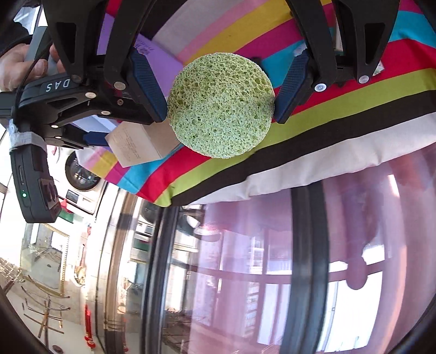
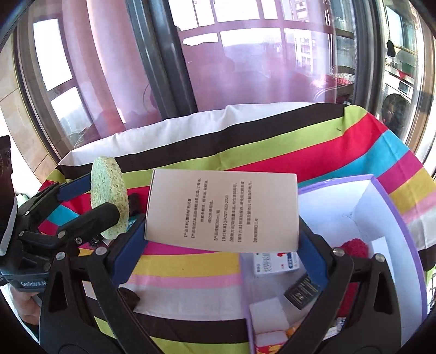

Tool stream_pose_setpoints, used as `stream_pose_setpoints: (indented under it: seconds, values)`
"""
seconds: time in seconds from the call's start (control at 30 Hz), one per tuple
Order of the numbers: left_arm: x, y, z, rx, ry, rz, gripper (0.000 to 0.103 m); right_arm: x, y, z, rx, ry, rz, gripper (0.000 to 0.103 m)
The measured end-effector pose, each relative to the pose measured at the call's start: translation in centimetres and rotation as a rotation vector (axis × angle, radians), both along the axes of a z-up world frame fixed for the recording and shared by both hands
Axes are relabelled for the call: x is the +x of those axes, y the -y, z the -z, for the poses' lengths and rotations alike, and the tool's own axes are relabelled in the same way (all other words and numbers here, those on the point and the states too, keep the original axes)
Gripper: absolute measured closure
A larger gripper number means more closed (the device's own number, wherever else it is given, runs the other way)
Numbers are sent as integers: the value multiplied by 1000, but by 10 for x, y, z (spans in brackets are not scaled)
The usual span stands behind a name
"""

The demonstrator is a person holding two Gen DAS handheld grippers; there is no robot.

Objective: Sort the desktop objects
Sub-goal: 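Carry the sponge and leaflet into the purple box, opening both tools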

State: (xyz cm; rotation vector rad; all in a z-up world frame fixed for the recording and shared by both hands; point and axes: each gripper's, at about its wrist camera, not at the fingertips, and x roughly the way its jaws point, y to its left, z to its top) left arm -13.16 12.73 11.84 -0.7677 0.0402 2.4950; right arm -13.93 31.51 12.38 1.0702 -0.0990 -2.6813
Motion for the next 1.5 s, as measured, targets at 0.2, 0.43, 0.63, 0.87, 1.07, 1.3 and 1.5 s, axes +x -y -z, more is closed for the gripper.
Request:
stream_pose_setpoints:
  seconds: [0.2, 0.43, 0.63, 0.87, 1.07, 1.3, 1.5]
  values:
    - [30, -68, 5, 19, -37, 183, 23, 22, -57, 14, 23, -19, 54, 4]
    - [53, -123, 22, 30, -2, 351, 23, 57, -117, 29, 51, -13, 135, 4]
    - [67, -151, 38, -17, 14, 410, 23, 73, -143, 49, 54, 14, 179, 4]
    - [69, -164, 53, -44, 59, 431, 20, 77, -154, 70, 57, 58, 202, 3]
    - [69, -159, 51, -41, 68, 423, 15, 81, -158, 76, 53, 71, 218, 3]
    - [68, -150, 39, -23, 47, 420, 13, 87, -157, 69, 39, 49, 215, 2]
    - [68, -136, 24, -14, 21, 405, 13, 90, -154, 62, 29, 29, 204, 2]
